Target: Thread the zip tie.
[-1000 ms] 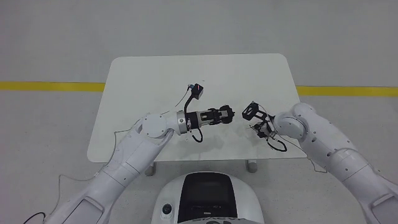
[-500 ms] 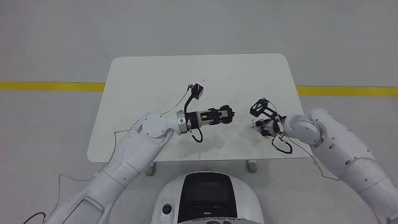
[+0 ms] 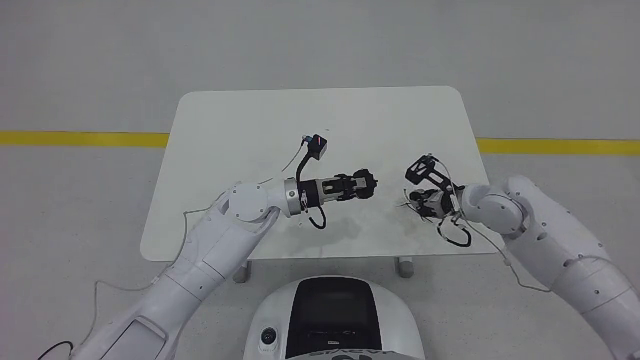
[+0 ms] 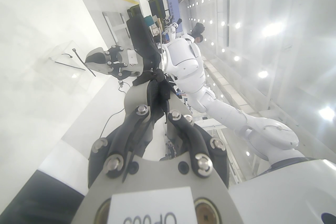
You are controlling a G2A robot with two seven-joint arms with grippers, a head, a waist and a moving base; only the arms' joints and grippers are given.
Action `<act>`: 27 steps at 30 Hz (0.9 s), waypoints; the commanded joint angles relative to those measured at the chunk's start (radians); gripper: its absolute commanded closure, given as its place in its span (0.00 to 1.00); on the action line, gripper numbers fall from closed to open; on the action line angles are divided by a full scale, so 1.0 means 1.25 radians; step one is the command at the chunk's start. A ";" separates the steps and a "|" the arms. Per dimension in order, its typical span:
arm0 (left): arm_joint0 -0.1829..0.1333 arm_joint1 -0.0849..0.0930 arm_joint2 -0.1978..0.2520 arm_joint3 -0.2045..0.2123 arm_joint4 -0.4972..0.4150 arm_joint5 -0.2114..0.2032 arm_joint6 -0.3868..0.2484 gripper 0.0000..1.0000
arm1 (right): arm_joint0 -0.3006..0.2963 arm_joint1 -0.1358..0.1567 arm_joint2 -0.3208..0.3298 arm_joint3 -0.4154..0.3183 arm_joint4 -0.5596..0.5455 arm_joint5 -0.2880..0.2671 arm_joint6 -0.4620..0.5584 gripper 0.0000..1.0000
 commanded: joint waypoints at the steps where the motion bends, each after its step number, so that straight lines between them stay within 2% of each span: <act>1: 0.000 0.000 0.000 0.000 0.000 0.000 0.000 1.00 | -0.013 0.003 0.025 0.001 0.035 -0.001 -0.062 1.00; 7: 0.000 0.000 0.000 0.000 0.000 0.000 0.000 1.00 | -0.104 0.030 0.114 -0.052 0.148 -0.001 -0.224 1.00; 11: 0.000 0.000 0.000 0.000 0.000 0.000 0.000 1.00 | -0.162 0.046 0.153 -0.084 0.198 -0.001 -0.336 1.00; 13: 0.000 0.000 0.000 0.000 0.000 0.000 0.000 1.00 | -0.194 0.050 0.167 -0.102 0.252 -0.001 -0.404 1.00; 22: 0.000 0.000 0.000 0.000 0.000 0.000 0.000 1.00 | -0.200 0.052 0.170 -0.105 0.258 -0.001 -0.410 1.00; 24: 0.000 0.000 0.000 0.000 0.000 0.000 0.000 1.00 | -0.206 0.049 0.184 -0.113 0.243 -0.001 -0.474 1.00; 27: 0.000 0.000 0.000 0.000 0.000 0.000 0.000 1.00 | -0.250 0.047 0.207 -0.141 0.252 -0.001 -0.580 1.00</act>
